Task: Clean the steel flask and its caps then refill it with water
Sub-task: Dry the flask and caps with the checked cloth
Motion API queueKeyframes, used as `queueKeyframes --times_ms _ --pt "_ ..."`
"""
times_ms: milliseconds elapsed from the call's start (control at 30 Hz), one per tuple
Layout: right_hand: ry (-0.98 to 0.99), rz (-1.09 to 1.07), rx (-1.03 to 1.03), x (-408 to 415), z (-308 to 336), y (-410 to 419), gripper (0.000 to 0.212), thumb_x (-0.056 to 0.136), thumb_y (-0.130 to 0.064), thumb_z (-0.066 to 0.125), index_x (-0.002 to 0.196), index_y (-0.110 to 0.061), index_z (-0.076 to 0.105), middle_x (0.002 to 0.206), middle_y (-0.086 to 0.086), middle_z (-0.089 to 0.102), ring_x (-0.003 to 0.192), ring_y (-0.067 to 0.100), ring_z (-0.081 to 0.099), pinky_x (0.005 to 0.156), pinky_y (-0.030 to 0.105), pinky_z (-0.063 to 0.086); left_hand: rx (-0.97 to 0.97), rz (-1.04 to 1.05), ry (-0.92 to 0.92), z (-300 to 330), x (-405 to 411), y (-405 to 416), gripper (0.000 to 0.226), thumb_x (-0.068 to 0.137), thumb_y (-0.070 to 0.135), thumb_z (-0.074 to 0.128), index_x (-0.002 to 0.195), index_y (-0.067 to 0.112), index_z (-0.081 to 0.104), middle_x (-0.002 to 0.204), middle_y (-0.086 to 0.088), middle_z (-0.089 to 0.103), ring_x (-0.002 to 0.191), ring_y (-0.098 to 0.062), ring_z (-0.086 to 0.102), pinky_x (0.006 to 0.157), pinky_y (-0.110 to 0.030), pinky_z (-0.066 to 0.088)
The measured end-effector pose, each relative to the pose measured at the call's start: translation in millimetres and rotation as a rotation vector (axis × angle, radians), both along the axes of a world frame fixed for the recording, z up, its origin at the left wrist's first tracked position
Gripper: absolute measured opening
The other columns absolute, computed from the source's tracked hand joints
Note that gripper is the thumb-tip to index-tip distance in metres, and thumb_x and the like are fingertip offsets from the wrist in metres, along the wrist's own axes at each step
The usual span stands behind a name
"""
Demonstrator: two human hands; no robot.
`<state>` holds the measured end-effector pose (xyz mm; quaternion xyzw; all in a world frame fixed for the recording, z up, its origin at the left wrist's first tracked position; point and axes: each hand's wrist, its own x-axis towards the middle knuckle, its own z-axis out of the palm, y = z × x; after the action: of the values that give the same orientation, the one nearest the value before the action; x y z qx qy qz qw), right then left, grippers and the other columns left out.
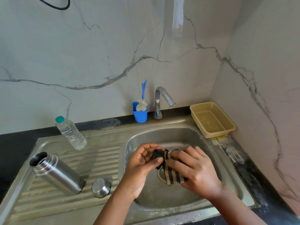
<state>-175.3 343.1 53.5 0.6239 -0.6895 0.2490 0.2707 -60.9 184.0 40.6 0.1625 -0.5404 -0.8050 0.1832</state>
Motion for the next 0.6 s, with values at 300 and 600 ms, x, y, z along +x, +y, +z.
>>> queueKeyframes --times_ms 300,600 --pt "-1.229 0.039 -0.038 2 -4 -5 0.044 0.07 -0.035 0.088 0.103 -0.027 0.06 0.08 0.006 0.07 0.055 0.016 0.066 0.056 0.033 0.051 0.153 0.009 -0.011 -2 -2 4 0.076 0.055 0.026 0.096 0.12 0.005 0.062 0.117 -0.015 0.07 0.107 -0.027 0.067 0.086 -0.027 0.056" --pt "-0.008 0.028 0.033 -3 -16 1 0.03 0.089 -0.022 0.068 0.117 -0.015 0.059 0.113 0.009 0.061 0.084 0.027 0.058 0.07 0.038 0.048 -0.07 -0.117 -0.197 5 6 4 0.037 0.084 0.036 0.075 0.118 0.024 0.071 0.113 -0.006 0.072 0.099 -0.02 0.067 0.079 -0.038 0.057"
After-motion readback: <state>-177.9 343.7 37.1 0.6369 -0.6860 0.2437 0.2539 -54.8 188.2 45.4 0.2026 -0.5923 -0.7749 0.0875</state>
